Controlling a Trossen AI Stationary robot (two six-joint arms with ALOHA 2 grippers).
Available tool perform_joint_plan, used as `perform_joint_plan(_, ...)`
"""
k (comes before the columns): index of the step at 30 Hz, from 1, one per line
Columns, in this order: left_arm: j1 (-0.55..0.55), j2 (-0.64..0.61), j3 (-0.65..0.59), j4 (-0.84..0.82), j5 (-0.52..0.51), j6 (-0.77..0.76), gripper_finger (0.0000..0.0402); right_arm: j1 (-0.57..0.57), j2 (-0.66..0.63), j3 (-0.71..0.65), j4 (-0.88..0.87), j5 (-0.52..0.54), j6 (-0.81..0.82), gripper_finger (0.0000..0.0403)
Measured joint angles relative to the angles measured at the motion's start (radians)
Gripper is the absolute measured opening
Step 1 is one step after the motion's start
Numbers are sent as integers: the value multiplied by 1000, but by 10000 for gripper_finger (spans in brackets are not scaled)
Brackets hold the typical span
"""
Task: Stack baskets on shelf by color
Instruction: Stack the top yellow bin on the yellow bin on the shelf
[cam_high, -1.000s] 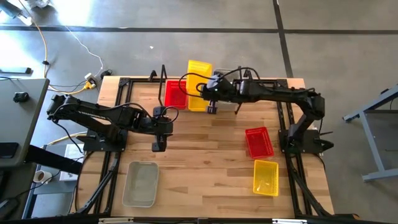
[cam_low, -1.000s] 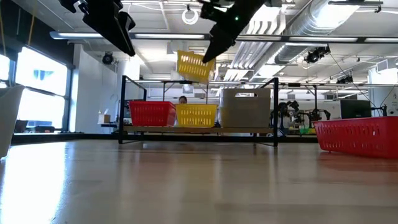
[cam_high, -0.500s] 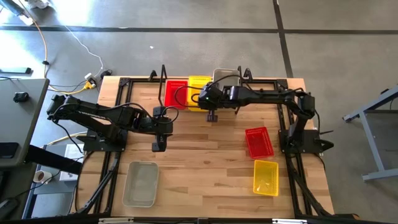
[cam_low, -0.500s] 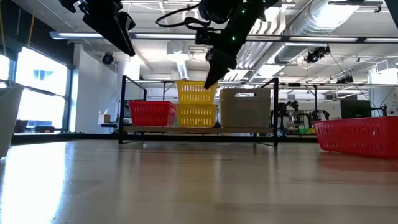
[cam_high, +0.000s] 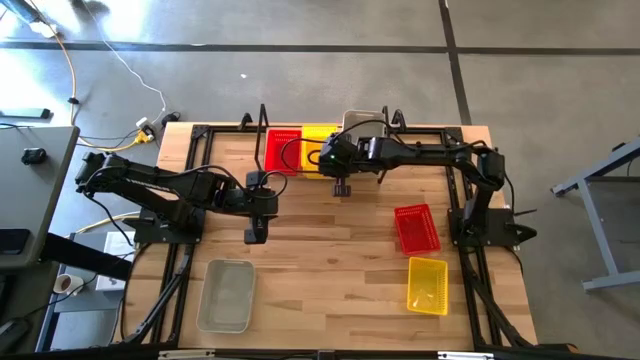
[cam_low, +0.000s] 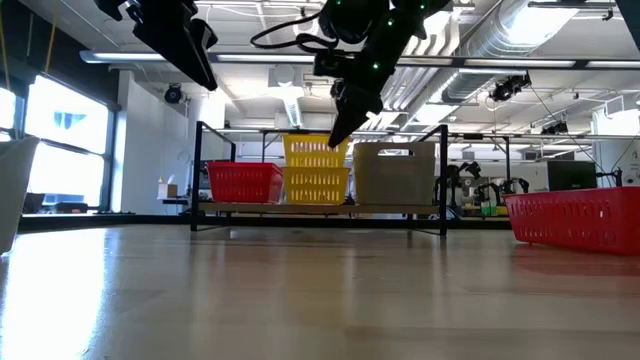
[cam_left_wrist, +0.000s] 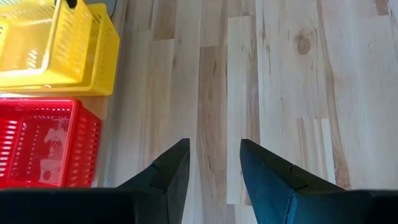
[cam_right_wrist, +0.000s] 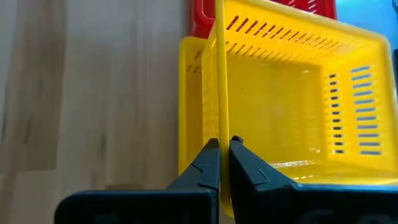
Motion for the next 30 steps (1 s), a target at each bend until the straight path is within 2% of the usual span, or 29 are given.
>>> perform_joint_plan(11,0,0,0,0,0,0,131,-19,10,0,9,-23,-3,0)
perform_joint_plan(17,0,0,0,0,0,0,131,-19,10,0,14,0,4,6)
perform_joint_plan(30,0,0,0,0,0,0,131,-19,9,0,19,35,23,85)
